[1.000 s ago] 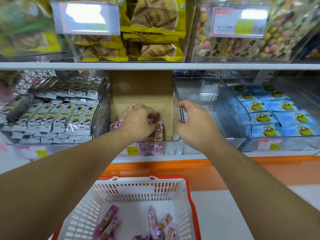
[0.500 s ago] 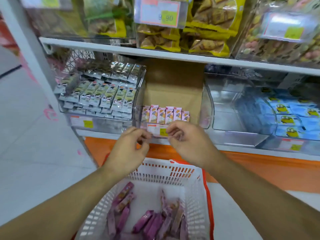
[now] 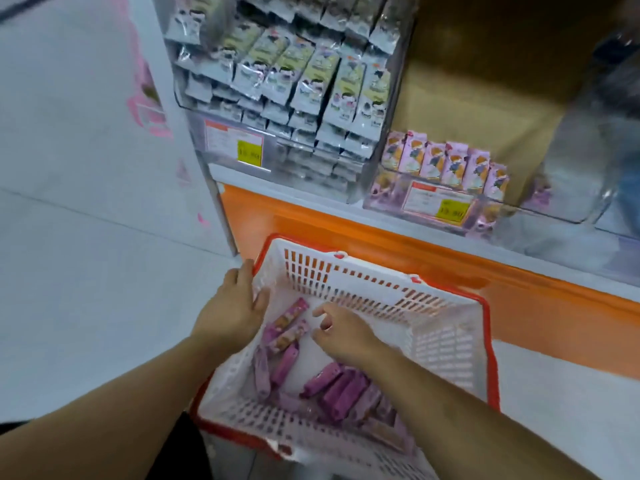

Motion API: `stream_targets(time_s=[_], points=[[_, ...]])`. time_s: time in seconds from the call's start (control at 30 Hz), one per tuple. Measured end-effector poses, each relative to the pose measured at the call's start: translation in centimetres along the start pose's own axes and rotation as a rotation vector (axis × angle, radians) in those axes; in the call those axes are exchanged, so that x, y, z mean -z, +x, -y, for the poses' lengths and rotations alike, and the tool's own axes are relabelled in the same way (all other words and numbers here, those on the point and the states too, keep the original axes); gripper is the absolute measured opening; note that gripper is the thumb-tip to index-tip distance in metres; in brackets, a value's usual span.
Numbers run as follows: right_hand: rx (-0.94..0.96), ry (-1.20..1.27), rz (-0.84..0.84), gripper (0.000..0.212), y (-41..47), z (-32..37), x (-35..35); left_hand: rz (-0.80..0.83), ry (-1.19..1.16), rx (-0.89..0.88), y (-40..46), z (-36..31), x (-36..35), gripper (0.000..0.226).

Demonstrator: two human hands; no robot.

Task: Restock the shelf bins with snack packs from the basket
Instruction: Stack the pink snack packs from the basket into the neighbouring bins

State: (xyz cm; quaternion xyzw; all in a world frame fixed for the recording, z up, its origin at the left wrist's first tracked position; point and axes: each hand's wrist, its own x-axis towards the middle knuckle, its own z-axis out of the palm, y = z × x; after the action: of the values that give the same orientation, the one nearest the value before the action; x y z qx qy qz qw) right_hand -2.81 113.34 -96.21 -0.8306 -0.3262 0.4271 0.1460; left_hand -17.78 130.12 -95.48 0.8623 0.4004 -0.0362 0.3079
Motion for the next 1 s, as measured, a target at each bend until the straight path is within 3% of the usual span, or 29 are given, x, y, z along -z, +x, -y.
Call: stream_targets(time_s=[0.13,0.3,0.5,0.7,1.0], points=[[-0.029,-0.029,0.027,0.034,3.5,-0.7,-3.5,-0.065,-0.025,0.003,0.3,0.2,-0.4,0.058],[-0.072,-0.017,0.031,0.052,7.2,-2.7,-7.7,-0.069,-0.034,0.001,0.4,0.4,-0.6,0.051],[-0.042,-0.013,-0.062,0.045,8.5,-4.4,-9.9,-0.083,-0.025,0.015,0.4,0.3,-0.6,0.05],[-0.074,0.088,-0.091,0.021,7.7,-5.4,-8.7,-0.084,-0.009,0.009,0.4,0.3,-0.7,0.048],[-0.069,0.313,-0.096,0.029,2.7,-3.2,-2.1,-0.053,0.012,0.042,0.2,-0.4,-0.4,0.055]])
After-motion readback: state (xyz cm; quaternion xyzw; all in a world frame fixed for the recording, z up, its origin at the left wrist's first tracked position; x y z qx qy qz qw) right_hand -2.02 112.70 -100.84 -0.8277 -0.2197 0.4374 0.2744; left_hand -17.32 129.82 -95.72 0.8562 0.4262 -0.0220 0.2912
